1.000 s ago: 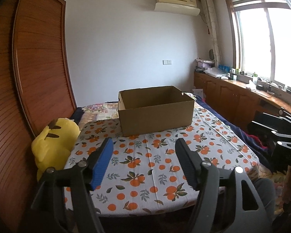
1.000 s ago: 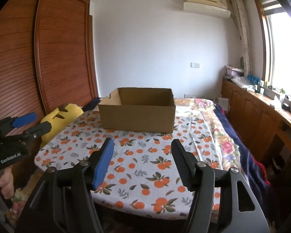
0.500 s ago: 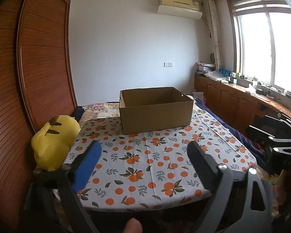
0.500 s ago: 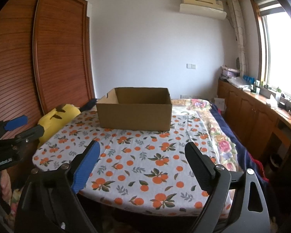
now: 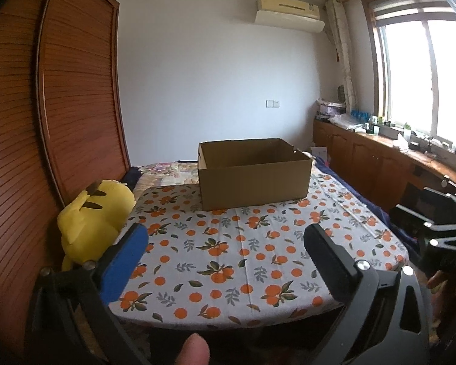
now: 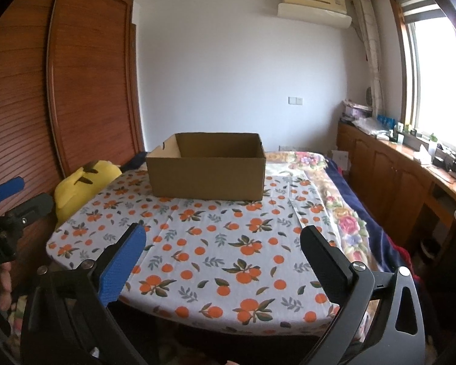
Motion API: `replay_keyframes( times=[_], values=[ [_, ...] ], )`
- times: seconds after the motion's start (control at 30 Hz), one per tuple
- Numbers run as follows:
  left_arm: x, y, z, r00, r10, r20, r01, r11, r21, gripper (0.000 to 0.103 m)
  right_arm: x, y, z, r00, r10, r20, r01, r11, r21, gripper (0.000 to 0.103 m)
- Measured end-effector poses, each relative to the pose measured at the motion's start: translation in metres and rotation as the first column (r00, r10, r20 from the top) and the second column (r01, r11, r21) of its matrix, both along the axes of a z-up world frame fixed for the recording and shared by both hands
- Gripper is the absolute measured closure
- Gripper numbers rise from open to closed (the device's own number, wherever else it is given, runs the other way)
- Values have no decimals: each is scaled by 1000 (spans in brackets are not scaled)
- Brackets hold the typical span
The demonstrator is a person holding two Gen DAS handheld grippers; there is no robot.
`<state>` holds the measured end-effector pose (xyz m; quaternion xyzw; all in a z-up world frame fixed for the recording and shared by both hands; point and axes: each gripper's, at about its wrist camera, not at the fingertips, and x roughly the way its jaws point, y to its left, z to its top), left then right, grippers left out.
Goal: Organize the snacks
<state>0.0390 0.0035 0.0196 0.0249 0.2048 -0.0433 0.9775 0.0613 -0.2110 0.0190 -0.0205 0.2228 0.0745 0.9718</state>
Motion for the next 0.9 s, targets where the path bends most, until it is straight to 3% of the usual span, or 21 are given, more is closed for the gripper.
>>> replay_keyframes(
  times=[0.9],
  values=[
    [-1,7,-7,1000,24,-11,-24,1000,5,0,-5,-1,-4,999,-28,20,28,1000,-10,0]
  ],
)
